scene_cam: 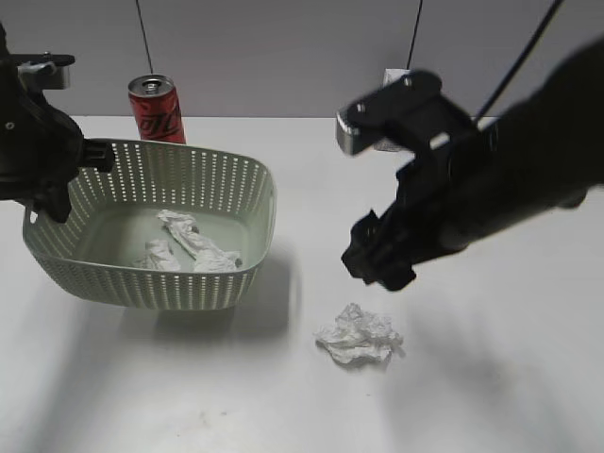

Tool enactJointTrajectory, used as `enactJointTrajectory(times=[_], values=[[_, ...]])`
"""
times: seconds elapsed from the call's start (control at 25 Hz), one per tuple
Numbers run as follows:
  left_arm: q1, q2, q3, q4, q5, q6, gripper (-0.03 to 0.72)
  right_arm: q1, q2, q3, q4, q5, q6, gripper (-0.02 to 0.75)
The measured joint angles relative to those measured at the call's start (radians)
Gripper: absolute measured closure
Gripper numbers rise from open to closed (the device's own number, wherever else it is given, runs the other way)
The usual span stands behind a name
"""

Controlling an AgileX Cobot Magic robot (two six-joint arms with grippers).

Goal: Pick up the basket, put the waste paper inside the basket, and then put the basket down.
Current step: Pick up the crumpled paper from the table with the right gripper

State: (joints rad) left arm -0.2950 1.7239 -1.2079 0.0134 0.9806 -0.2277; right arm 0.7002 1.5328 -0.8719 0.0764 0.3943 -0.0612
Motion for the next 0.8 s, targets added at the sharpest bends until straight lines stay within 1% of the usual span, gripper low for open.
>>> enactJointTrajectory(times=[0.08, 0.16, 0.28, 0.4, 0.6, 0.64, 0.72, 0.8], values=[[0.004, 0.000, 0.000, -0.001, 0.002, 0.000, 0.689, 0.000, 0.023, 0.101, -0.001, -0.167, 0.013, 0.155], [0.004, 0.000, 0.000, -0.006, 0.002, 0.000, 0.689, 0.000, 0.054, 0.163, -0.001, -0.304, 0.020, 0.156], [0.004, 0.000, 0.000, -0.026, 0.001, 0.001, 0.689, 0.000, 0.113, 0.184, -0.001, -0.401, 0.021, 0.156], [0.004, 0.000, 0.000, -0.049, 0.000, 0.001, 0.689, 0.000, 0.186, 0.184, -0.001, -0.444, 0.022, 0.156], [0.004, 0.000, 0.001, -0.057, -0.001, 0.001, 0.689, 0.000, 0.266, 0.186, -0.001, -0.449, 0.022, 0.164], [0.004, 0.000, 0.001, -0.057, -0.003, 0.001, 0.689, 0.000, 0.267, 0.186, -0.001, -0.449, 0.022, 0.178], [0.004, 0.000, 0.001, -0.058, -0.012, 0.002, 0.689, 0.000, 0.267, 0.186, 0.000, -0.450, 0.022, 0.231], [0.004, 0.000, 0.001, -0.058, -0.021, 0.002, 0.689, 0.000, 0.267, 0.186, 0.000, -0.446, 0.022, 0.325]])
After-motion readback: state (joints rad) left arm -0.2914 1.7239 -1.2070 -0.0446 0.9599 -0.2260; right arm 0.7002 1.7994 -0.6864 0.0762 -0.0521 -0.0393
